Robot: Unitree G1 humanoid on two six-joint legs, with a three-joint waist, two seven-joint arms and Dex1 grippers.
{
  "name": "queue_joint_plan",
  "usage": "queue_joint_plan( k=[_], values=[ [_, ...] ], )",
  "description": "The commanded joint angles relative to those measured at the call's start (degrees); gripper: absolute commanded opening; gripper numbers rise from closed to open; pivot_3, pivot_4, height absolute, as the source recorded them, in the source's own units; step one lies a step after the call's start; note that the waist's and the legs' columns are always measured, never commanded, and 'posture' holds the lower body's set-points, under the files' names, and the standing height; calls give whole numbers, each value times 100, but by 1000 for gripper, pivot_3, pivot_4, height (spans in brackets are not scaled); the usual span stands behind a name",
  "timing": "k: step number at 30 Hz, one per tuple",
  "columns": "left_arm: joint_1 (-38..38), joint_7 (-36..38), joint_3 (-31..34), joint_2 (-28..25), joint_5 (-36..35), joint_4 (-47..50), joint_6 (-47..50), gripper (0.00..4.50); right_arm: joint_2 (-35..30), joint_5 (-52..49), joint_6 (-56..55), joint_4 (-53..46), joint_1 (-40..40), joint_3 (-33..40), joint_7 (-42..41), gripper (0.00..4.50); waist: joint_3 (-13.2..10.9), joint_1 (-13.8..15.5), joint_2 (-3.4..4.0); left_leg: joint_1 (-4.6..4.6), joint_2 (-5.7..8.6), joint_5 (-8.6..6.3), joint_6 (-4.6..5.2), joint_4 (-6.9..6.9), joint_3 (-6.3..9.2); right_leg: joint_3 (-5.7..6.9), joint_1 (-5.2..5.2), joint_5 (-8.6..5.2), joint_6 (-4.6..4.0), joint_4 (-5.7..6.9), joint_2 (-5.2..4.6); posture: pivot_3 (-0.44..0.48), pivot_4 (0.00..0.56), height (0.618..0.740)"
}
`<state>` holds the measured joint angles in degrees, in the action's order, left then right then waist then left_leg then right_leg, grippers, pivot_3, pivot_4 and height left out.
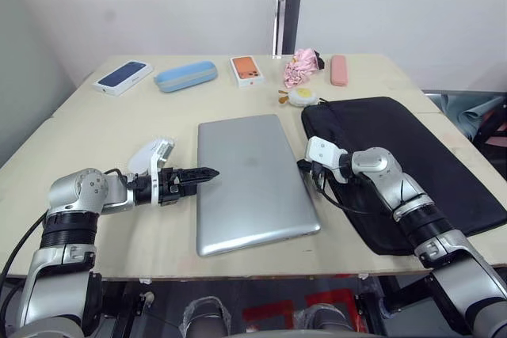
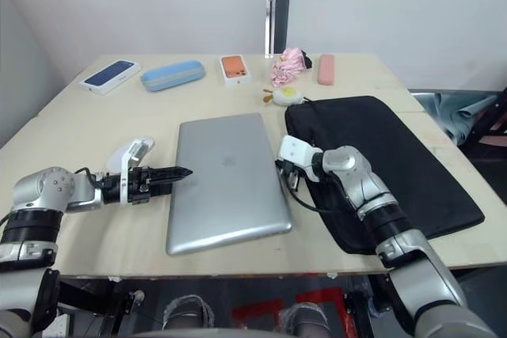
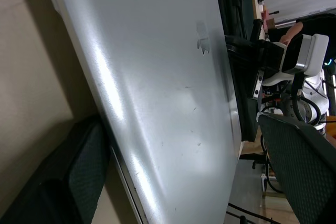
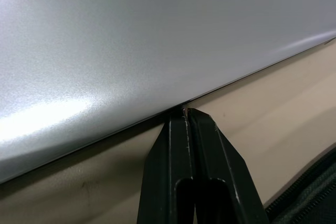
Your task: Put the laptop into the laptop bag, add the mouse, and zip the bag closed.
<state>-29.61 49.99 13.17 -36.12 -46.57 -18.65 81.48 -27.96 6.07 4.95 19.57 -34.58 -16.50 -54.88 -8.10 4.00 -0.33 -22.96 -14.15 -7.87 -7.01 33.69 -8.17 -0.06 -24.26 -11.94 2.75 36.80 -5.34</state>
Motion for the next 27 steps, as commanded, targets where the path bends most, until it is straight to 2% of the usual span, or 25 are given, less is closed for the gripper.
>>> queue_joint_plan(
  k=[1, 17, 20, 27],
  values=[
    [-9, 176, -76, 176, -234, 214, 122, 4500, 229, -177, -90, -373, 26, -129, -152, 95, 0, -17, 0, 0, 0, 0, 0, -4, 0, 1, 1, 0, 0, -6, 0, 0, 150, 740],
    [98, 232, -90, 330, -167, 402, -68, 4500, 214, -116, -94, -333, 66, -54, -200, 95, 0, -117, 0, -2, 0, 2, -1, -50, -3, 13, 5, 1, -1, -57, 4, 0, 150, 740],
    [115, 182, -65, 306, -111, 391, -131, 3736, 211, -114, -87, -335, 72, -42, -208, 0, -1, -128, 1, -1, 0, 2, -1, -52, -3, 13, 6, 0, -1, -59, 4, 0, 150, 740],
    [171, 137, 174, 226, -305, 487, 114, 1230, 270, -148, -19, -364, 67, -38, -235, 0, -1, -138, 0, -5, -2, 3, 0, -61, -3, 17, 5, 0, -1, -72, 6, 0, 150, 740]
  ],
)
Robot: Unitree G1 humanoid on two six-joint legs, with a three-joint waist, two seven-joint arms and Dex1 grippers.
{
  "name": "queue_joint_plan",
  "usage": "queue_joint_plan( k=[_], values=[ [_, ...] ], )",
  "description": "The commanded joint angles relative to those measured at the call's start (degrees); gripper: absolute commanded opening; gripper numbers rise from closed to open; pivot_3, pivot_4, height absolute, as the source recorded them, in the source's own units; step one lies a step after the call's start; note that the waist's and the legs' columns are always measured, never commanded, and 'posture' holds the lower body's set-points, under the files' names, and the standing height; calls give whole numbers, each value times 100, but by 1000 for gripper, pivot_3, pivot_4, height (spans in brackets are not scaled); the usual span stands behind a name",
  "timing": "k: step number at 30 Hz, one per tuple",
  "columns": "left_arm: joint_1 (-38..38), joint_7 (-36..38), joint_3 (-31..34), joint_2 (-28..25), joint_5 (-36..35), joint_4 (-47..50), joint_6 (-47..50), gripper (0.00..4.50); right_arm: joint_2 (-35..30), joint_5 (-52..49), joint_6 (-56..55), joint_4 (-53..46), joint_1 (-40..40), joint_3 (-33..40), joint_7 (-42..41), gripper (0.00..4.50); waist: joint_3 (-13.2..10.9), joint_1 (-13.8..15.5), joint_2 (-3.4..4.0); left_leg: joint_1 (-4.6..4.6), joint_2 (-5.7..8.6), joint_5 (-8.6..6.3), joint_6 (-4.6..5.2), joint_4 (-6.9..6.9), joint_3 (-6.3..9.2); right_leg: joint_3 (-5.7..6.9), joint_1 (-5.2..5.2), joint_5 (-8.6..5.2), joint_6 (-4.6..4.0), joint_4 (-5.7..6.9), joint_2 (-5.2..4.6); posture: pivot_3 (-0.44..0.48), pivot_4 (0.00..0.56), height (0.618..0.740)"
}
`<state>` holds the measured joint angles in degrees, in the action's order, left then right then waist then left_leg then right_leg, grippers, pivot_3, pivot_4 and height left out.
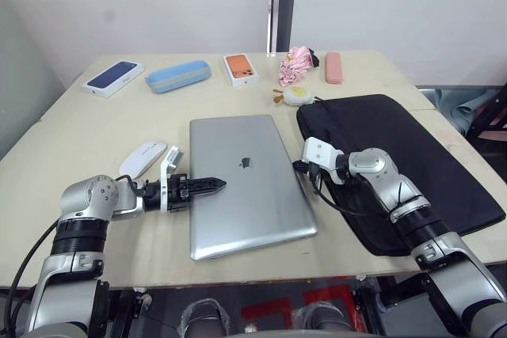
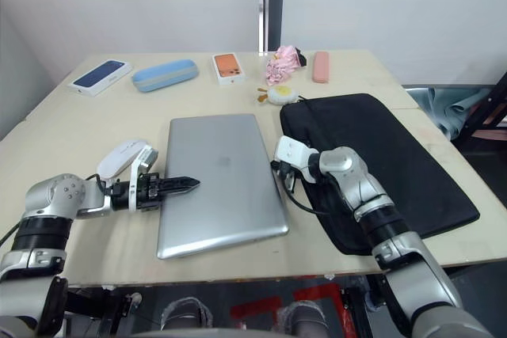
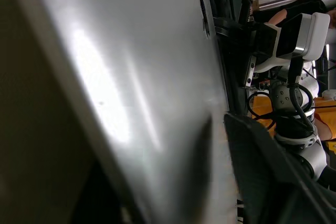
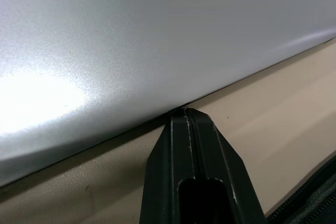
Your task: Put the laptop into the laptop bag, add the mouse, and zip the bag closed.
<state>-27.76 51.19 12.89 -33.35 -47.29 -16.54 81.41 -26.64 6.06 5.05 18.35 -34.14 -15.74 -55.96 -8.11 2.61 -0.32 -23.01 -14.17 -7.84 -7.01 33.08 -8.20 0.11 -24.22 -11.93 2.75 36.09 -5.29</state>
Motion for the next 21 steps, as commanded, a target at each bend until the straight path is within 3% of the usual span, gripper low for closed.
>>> queue_joint_plan(
  k=[1, 2, 5, 14, 17, 21],
  values=[
    [11, -10, 265, -64, -278, 316, 189, 959, 139, -145, -18, -244, 20, -117, -131, 0, 0, -3, 0, 0, 0, 0, 0, 0, 1, 1, 0, 0, 0, 0, 0, 0, 150, 740],
    [31, -40, 306, -67, -317, 348, 234, 610, 138, -142, -17, -238, 21, -117, -136, 0, 0, -9, 0, 0, 0, 0, 0, 0, 0, 0, 0, 0, 0, 0, 0, 0, 150, 740],
    [68, -194, 515, -31, -460, 420, 412, 363, 141, -144, -15, -220, 19, -108, -152, 0, 0, -8, 0, 1, 0, -1, -1, -2, 0, 1, 1, 0, 0, 0, 0, 0, 150, 740],
    [443, -843, 1118, 358, -911, 1152, 990, 334, 86, -748, 649, -591, -61, 518, -116, 0, -2, 13, 2, -4, 0, 0, 0, -1, 1, 2, 0, 0, 0, -4, 0, 0, 150, 740],
    [563, -1194, 1290, 535, -1244, 1211, 1104, 334, -317, -1163, 1065, -970, -39, 973, -303, 756, -4, 71, 3, -14, 1, 0, 2, -1, 3, 7, -2, 1, -1, -11, -1, 0, 150, 740],
    [618, -1769, 1295, 780, -1785, 1252, 1109, 334, -1091, -1551, 1445, -1460, 143, 1391, -696, 2342, -4, 232, 2, -17, 2, 1, 6, -2, 7, 12, 1, 1, -1, -22, -2, 0, 150, 740]
  ],
)
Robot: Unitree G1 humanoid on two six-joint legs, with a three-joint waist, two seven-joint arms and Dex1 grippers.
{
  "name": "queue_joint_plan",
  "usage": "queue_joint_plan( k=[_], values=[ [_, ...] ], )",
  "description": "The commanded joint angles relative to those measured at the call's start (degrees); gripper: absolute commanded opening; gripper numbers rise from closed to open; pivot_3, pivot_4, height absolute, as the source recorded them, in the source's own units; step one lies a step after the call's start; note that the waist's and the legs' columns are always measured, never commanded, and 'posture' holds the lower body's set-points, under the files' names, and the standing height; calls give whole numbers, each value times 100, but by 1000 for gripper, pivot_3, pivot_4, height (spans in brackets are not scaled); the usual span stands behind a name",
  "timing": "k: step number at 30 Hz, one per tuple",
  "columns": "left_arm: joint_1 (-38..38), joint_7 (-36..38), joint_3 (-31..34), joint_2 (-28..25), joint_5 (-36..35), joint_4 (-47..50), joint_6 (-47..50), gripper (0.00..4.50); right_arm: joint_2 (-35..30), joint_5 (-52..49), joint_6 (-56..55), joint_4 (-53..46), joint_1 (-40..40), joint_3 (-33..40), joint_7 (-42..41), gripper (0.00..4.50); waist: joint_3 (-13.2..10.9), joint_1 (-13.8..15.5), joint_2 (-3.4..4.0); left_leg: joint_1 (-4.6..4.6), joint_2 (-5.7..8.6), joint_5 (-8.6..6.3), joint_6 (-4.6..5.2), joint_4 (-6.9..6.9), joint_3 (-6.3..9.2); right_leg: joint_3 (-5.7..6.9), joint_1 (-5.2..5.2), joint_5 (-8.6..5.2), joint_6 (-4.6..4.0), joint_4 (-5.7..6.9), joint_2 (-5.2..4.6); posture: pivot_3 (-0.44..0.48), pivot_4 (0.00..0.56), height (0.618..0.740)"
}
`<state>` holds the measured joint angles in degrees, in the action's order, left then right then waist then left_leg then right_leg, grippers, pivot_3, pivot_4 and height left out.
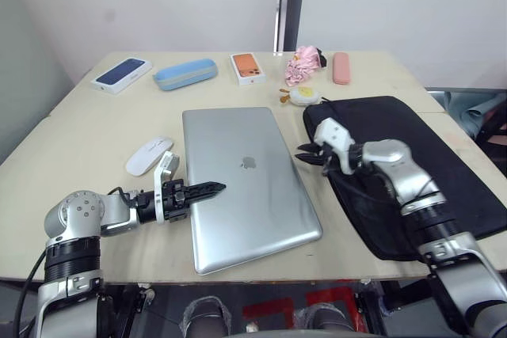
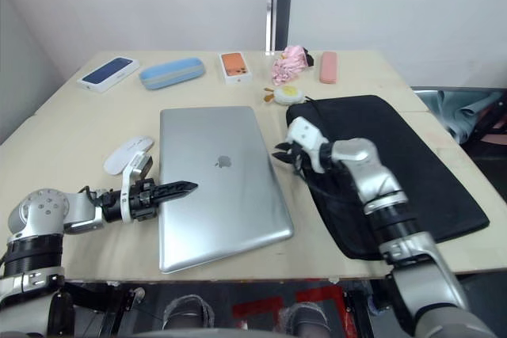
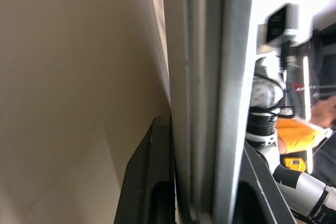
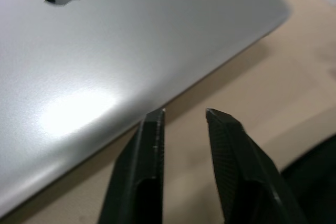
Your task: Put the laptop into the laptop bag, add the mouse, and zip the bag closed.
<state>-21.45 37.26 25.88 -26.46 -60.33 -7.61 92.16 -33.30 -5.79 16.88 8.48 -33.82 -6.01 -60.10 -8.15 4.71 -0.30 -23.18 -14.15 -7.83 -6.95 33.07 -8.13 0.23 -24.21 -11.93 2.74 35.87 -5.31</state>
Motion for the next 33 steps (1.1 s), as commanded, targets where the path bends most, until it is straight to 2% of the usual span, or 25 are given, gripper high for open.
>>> queue_joint_plan(
  k=[1, 4, 7, 12, 16, 21, 28, 33],
  values=[
    [12, -503, -191, 26, -590, 376, 34, 334, -595, -472, 370, -585, 165, 517, -372, 2458, 0, 78, 0, -1, 0, 0, 0, 0, 0, 1, 0, 0, 0, -1, 0, 0, 150, 740],
    [-19, -872, -149, 180, -916, 419, 34, 334, -1149, -772, 739, -841, 325, 831, -597, 3628, 0, 108, -1, 0, 0, -2, -1, -1, 1, 2, 4, 0, 0, -4, 0, 0, 150, 740],
    [-89, -1199, -103, 262, -1180, 380, 34, 334, -1727, -1047, 1105, -1017, 447, 1154, -814, 4468, -1, 115, -1, -1, 4, -2, -1, 1, 0, 0, 5, 1, 1, -4, -3, 0, 150, 740],
    [-144, -1537, -293, 129, -1776, 98, 34, 334, -2746, -1932, 2402, -1601, 808, 1734, -1373, 4468, -1, 105, 0, 4, 2, -1, 0, 1, 0, -2, 5, 1, 3, -2, 0, 0, 150, 740],
    [-215, -1778, -241, 229, -1878, -96, 34, 334, -2967, -2126, 2978, -2215, 1165, 1889, -968, 4468, -1, 76, 0, 5, 1, 6, 12, -1, -3, -6, 5, 1, 3, -4, 1, 0, 150, 740],
    [-266, -1890, -302, 324, -1818, -107, 25, 334, -2303, -1894, 2802, -2579, 1237, 1563, 44, 4468, -1, 76, 0, 10, 1, 2, 6, 11, -4, -9, 9, 2, 4, 4, -1, 0, 150, 740],
    [-409, -2083, -278, 436, -1993, -356, 34, 334, -1235, -1590, 3367, -3040, 1108, 744, 1446, 4468, -1, 103, 0, 14, 4, 1, 1, 11, -3, -9, 14, 3, 5, 7, -3, 0, 150, 740],
    [-416, -2230, -306, 471, -2175, -356, 34, 334, -881, -1270, 3372, -3052, 1148, 207, 1937, 4468, -2, 110, 2, 12, 5, -2, -8, 8, -1, -7, 14, 4, 8, 3, -3, 0, 150, 740]
  ],
)
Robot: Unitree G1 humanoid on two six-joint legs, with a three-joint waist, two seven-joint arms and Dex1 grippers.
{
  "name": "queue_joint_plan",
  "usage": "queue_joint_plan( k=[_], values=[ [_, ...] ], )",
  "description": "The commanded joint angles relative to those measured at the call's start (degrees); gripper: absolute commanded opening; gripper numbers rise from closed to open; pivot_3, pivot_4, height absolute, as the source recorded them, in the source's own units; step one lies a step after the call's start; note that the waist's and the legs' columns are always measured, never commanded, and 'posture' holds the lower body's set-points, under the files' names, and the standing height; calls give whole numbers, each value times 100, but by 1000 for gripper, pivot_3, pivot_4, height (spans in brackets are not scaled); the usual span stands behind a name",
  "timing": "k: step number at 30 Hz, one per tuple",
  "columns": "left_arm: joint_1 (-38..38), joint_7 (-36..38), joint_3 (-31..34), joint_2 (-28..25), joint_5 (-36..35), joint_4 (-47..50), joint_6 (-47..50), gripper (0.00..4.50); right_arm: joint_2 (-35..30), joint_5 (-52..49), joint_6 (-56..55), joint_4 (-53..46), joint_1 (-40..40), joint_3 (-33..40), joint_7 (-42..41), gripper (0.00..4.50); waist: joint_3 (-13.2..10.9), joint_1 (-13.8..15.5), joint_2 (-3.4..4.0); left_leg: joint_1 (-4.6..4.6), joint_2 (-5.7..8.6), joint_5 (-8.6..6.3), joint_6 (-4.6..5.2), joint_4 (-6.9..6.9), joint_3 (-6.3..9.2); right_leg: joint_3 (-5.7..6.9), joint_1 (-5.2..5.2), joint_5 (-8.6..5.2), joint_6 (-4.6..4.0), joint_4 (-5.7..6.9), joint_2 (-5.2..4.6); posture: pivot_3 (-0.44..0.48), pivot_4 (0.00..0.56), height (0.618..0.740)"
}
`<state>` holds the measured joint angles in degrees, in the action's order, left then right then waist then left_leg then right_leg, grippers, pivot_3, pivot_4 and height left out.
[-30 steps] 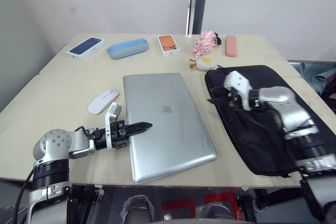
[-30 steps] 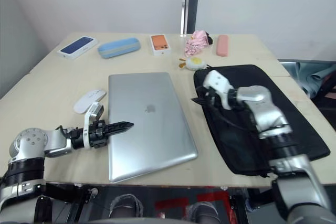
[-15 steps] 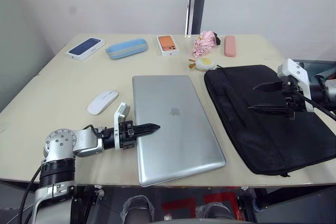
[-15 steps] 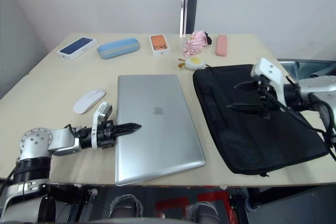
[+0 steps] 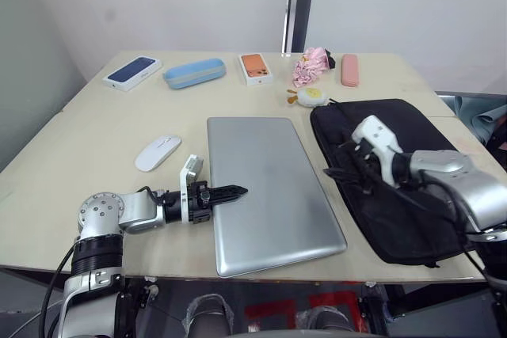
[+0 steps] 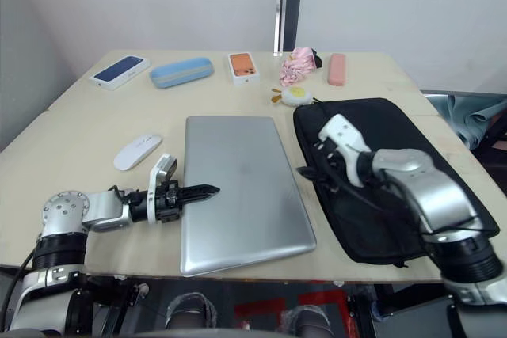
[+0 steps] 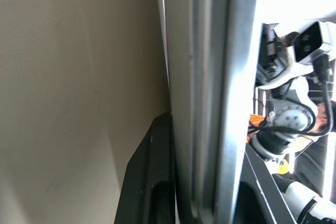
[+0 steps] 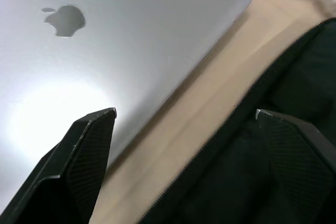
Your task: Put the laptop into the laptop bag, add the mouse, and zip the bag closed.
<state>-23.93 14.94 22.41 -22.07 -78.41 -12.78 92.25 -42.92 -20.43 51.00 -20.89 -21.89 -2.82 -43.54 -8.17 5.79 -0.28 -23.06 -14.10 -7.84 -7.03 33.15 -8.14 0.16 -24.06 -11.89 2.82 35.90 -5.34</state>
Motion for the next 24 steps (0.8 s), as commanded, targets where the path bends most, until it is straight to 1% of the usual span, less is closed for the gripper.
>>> queue_joint_plan(
  k=[1, 5, 10, 14, 16, 17, 20, 21, 22, 24],
  values=[
    [-165, -24, 42, 42, -385, 167, 24, 334, 119, 253, -57, -69, -46, -194, 333, 4468, 0, 2, 0, 0, 0, 7, -13, 0, 0, 0, 0, 0, 1, -1, 0, 0, 150, 740],
    [-93, -86, -52, 42, -487, 282, 24, 334, 309, 509, -152, 302, -172, -340, 617, 4468, 0, -2, 0, 0, 0, 11, -23, -2, 0, -1, 1, 5, 11, -4, 0, 0, 150, 740],
    [-44, -104, -91, -6, -450, 393, 24, 334, 390, 733, -331, 765, -342, -545, 618, 4468, 0, -17, 1, 1, 0, 11, -28, -2, 0, -2, 0, 10, 20, -4, 1, 0, 150, 740],
    [-71, -112, -88, -9, -430, 382, 20, 334, 511, 800, -418, 1129, -417, -555, 628, 4468, 0, -18, 0, 0, 0, 12, -29, -3, 0, -1, 1, 11, 23, -6, 1, 0, 150, 740],
    [-61, -114, -92, -11, -436, 400, 21, 334, 558, 801, -442, 1200, -403, -537, 606, 3965, 0, -18, 0, -1, 0, 12, -29, -3, 0, -1, 0, 12, 25, -7, 1, 0, 150, 740],
    [-46, -113, -96, -18, -444, 416, 22, 334, 566, 805, -434, 1220, -390, -531, 597, 3796, 0, -17, 0, -1, -1, 12, -29, -3, 0, -1, 1, 13, 26, -6, 1, 0, 150, 740],
    [-1, -111, -95, -41, -473, 451, 24, 334, 574, 870, -441, 1294, -371, -484, 668, 2787, 0, -15, 0, 0, -1, 12, -28, -2, 0, -1, 2, 13, 27, -6, 1, 0, 150, 740],
    [9, -113, -93, -45, -481, 457, 24, 334, 570, 889, -451, 1318, -370, -475, 682, 2325, 0, -15, 0, 0, -1, 12, -28, -1, 1, -1, 2, 14, 27, -6, 1, 0, 150, 740],
    [14, -116, -92, -48, -484, 460, 24, 334, 580, 905, -465, 1346, -371, -459, 703, 2098, 0, -15, 0, 1, -1, 12, -28, -1, 1, -1, 2, 14, 28, -5, 1, 0, 150, 740],
    [43, -125, -110, -53, -483, 490, 24, 334, 581, 915, -498, 1365, -355, -460, 685, 1391, 0, -16, 0, 1, -1, 12, -29, -1, 1, -1, 3, 14, 28, -5, 1, 0, 150, 740]
  ],
)
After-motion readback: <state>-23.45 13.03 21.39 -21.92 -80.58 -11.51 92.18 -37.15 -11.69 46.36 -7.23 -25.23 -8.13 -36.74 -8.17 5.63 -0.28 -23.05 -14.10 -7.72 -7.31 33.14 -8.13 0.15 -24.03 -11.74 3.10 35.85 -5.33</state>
